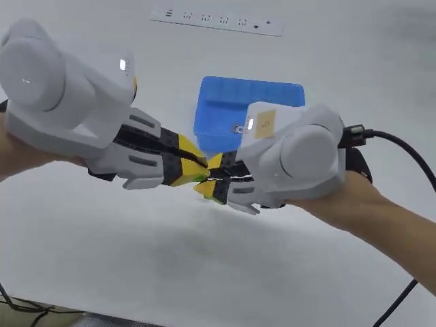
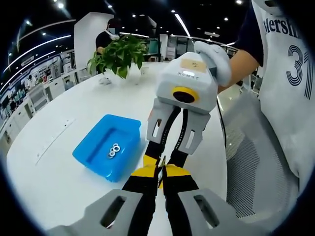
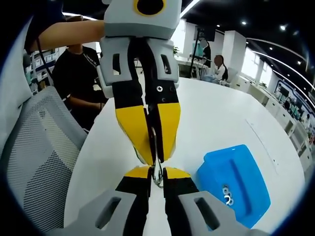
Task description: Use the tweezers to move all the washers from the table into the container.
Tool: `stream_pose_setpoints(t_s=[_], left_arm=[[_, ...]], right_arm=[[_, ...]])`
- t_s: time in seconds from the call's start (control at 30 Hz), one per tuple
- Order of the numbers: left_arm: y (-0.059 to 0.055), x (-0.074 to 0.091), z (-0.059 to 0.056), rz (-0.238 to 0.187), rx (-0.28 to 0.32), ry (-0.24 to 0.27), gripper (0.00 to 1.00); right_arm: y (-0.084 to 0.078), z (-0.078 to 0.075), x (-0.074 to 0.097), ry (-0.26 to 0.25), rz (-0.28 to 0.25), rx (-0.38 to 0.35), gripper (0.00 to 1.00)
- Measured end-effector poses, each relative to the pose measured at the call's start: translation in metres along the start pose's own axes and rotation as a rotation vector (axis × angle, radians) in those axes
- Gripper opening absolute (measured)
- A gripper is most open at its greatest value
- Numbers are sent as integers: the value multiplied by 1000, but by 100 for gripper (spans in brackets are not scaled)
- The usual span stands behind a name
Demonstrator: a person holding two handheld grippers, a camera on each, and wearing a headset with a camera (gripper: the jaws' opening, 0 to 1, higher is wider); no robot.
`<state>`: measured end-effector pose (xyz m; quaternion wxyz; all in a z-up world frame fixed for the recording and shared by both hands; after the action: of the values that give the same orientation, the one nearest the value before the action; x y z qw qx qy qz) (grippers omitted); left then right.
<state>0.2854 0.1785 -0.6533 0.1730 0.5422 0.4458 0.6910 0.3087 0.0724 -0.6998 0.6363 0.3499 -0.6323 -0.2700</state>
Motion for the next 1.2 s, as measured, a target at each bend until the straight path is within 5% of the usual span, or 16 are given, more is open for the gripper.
stream_pose_setpoints(t_s=[0.67, 1.2], left_arm=[[50, 13, 11, -31, -115, 29, 7], [81, -5, 51, -51, -178, 35, 7]], right_arm=[[24, -18, 42, -120, -54, 52, 10], [21, -60, 66, -211, -89, 48, 10]])
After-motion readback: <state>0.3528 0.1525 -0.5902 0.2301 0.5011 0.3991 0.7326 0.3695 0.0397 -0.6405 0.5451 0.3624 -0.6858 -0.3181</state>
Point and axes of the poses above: the centre of the closed fingertips' face, and the gripper's own axes: x roughly backward along the fingers, z roughly to its left, y roughly out of its top, the point moved 9 cm from there along x, roughly backward along the fingers, and after that the axes turned 4 degrees about y, right-handed, at the moved point
